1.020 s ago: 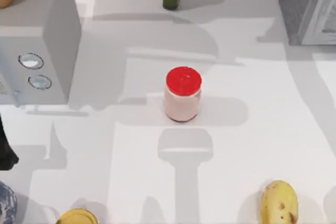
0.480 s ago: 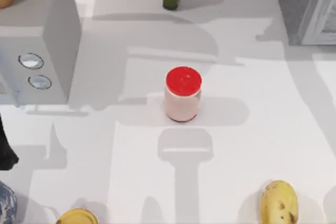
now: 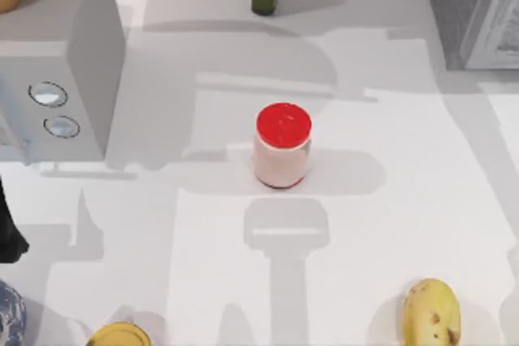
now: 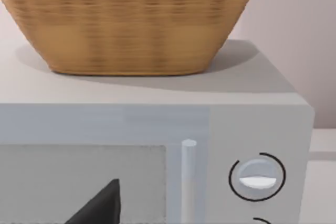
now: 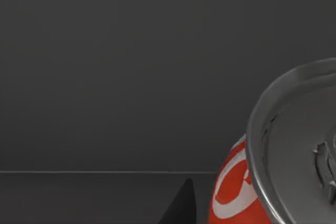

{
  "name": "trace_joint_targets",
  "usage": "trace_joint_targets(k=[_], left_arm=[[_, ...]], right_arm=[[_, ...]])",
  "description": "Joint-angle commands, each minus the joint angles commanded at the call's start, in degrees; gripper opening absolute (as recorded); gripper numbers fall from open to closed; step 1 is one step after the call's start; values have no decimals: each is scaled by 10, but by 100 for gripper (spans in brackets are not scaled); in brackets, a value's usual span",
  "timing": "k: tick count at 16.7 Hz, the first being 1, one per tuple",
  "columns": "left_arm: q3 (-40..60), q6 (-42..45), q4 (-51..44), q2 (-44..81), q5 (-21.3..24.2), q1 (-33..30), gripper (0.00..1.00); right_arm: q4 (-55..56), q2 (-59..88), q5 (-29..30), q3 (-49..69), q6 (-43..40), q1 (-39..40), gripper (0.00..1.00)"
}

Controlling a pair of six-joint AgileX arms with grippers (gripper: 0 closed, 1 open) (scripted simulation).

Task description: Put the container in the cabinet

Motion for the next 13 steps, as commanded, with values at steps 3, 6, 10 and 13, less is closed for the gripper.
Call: trace_joint_targets(k=[3, 6, 10, 13], left_arm=[[0, 0, 0, 0, 0, 0, 100], [0, 0, 0, 0, 0, 0, 100], [0, 0, 0, 0, 0, 0, 100], [0, 0, 0, 0, 0, 0, 100]], right_arm=[[-14, 43, -4, 61, 0, -5, 0], [-29, 87, -8, 121, 0, -10, 0], [-50, 146, -14, 200, 0, -16, 0], [-66, 192, -17, 258, -1, -22, 0]])
